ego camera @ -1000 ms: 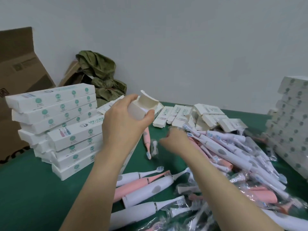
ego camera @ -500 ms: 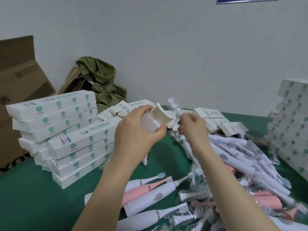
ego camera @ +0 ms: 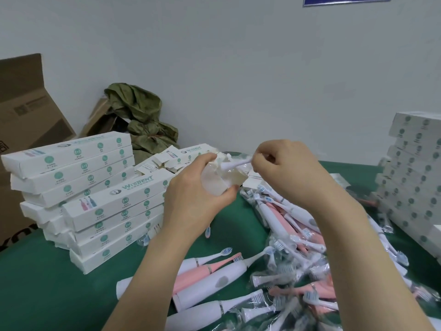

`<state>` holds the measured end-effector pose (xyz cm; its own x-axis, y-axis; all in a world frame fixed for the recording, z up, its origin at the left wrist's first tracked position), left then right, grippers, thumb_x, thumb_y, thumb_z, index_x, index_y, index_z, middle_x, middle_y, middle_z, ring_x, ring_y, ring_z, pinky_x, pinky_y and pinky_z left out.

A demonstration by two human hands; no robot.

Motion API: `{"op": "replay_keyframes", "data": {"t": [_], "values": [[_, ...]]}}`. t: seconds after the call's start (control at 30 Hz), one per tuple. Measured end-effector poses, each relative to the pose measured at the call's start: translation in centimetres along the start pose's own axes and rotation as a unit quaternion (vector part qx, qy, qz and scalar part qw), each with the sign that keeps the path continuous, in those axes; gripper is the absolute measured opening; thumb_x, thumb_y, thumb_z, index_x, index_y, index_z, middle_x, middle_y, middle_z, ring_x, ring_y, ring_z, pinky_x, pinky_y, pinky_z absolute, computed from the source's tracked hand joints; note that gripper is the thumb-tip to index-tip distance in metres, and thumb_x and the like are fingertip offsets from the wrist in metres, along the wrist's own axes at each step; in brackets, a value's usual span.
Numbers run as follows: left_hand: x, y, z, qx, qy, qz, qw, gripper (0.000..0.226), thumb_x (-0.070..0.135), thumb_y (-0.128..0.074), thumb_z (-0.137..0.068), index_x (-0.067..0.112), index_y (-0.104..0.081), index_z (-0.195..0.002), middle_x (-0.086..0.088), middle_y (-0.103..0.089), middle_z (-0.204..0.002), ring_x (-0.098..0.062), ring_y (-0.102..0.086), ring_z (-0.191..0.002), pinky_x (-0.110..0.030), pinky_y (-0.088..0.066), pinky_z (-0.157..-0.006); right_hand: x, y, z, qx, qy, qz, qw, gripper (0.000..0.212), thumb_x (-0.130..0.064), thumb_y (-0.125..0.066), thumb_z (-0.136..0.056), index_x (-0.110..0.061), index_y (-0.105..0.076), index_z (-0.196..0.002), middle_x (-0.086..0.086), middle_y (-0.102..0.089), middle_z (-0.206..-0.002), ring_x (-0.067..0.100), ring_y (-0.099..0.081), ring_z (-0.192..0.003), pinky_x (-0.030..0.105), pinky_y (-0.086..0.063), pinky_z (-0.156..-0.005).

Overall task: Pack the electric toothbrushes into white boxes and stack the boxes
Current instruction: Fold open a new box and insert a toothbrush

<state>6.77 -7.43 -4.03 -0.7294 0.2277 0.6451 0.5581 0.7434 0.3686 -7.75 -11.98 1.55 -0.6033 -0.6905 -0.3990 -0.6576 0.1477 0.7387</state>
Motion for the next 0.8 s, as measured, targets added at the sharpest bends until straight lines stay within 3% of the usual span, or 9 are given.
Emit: {"op": "replay_keyframes", "data": {"t": [0.13, 0.2, 0.3, 0.37, 0.47, 0.53, 0.7, 0.8], "values": [[0.0, -0.5, -0.1, -0.012, -0.011, -0.02, 1.0, 0.058, 0.042, -0.08, -0.063, 0.033, -0.059, -0.116, 0.013, -0.064, -0.105, -0.014, -0.056, -0.096, -0.036, -0.049, -0.084, 0.7, -0.4, -0.1, 0.002, -0.008, 0.086, 0.996, 0.024, -0.017, -0.042, -0.088, -0.005, -0.045, -0.067, 0.009, -0.047, -0.066, 0.026, -0.04, -0.062, 0.035, -0.035, -0.056], [0.1, -0.7, 0.0, -0.016, -0.018, -0.028, 0.999, 0.056, 0.042, -0.08, -0.063, 0.032, -0.059, -0.114, 0.012, -0.065, -0.101, -0.016, -0.056, -0.092, -0.037, -0.049, -0.081, 0.2, -0.9, -0.3, 0.018, 0.026, 0.089, 0.996, 0.02, -0.016, -0.043, -0.09, -0.008, -0.055, -0.076, 0.003, -0.047, -0.071, 0.024, -0.046, -0.068, 0.035, -0.038, -0.063], [0.2, -0.6, 0.0, -0.007, -0.025, -0.026, 0.999, 0.056, 0.047, -0.075, -0.061, 0.031, -0.059, -0.112, 0.011, -0.066, -0.097, -0.018, -0.057, -0.09, -0.039, -0.05, -0.078, -0.1, -0.4, -0.5, 0.076, 0.044, -0.026, 0.996, 0.019, -0.015, -0.054, -0.091, -0.014, -0.063, -0.107, -0.009, -0.053, -0.075, 0.007, -0.052, -0.07, 0.015, -0.039, -0.065], [0.2, -0.3, 0.0, 0.002, -0.025, -0.022, 0.999, 0.057, 0.05, -0.072, -0.06, 0.031, -0.06, -0.112, 0.011, -0.066, -0.097, -0.018, -0.058, -0.09, -0.039, -0.05, -0.079, -0.1, 0.0, -0.3, 0.112, 0.039, -0.113, 0.986, 0.015, -0.016, -0.062, -0.087, -0.016, -0.061, -0.102, -0.016, -0.055, -0.074, 0.0, -0.054, -0.064, 0.006, -0.037, -0.061], [-0.3, 0.1, -0.2, 0.013, -0.011, -0.011, 1.0, 0.055, 0.044, -0.078, -0.063, 0.031, -0.06, -0.113, 0.012, -0.066, -0.097, -0.016, -0.059, -0.092, -0.038, -0.05, -0.08, -0.6, -1.0, -0.1, 0.107, 0.043, -0.18, 0.977, 0.01, -0.014, -0.067, -0.084, -0.019, -0.058, -0.086, -0.013, -0.06, -0.076, 0.003, -0.054, -0.062, 0.009, -0.04, -0.058], [-0.8, 0.4, -0.3, 0.019, 0.002, 0.003, 1.0, 0.052, 0.042, -0.079, -0.063, 0.035, -0.06, -0.111, 0.015, -0.065, -0.094, -0.01, -0.057, -0.089, -0.036, -0.05, -0.079, -1.0, -1.3, -0.1, 0.084, 0.056, -0.151, 0.983, 0.01, -0.014, -0.065, -0.085, -0.02, -0.058, -0.084, -0.013, -0.06, -0.074, 0.008, -0.054, -0.064, 0.01, -0.039, -0.058], [-0.4, 0.5, -0.4, 0.006, -0.023, -0.005, 1.0, 0.054, 0.042, -0.08, -0.06, 0.034, -0.061, -0.11, 0.016, -0.064, -0.095, -0.008, -0.055, -0.086, -0.036, -0.05, -0.078, -0.4, -0.4, -0.4, 0.027, 0.063, -0.075, 0.995, 0.014, -0.013, -0.06, -0.085, -0.024, -0.057, -0.078, -0.018, -0.056, -0.064, -0.004, -0.051, -0.055, 0.007, -0.037, -0.057], [0.1, -0.2, -0.3, -0.009, -0.043, -0.021, 0.999, 0.055, 0.039, -0.081, -0.061, 0.029, -0.063, -0.112, 0.011, -0.067, -0.097, -0.015, -0.059, -0.088, -0.037, -0.051, -0.078, -0.8, -0.9, -0.6, 0.067, 0.064, -0.031, 0.995, 0.01, -0.014, -0.059, -0.087, -0.024, -0.059, -0.085, -0.017, -0.053, -0.067, -0.001, -0.05, -0.055, 0.01, -0.037, -0.059]]}}
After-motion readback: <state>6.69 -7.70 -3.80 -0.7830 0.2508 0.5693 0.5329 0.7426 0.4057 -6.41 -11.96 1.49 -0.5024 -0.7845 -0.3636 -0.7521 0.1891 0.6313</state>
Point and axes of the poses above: each hand's wrist, its own z-axis away from the middle knuckle, its own y-axis out of the back of the hand, x = y × z, the point moved 8 cm from there along -z, towards the middle knuckle
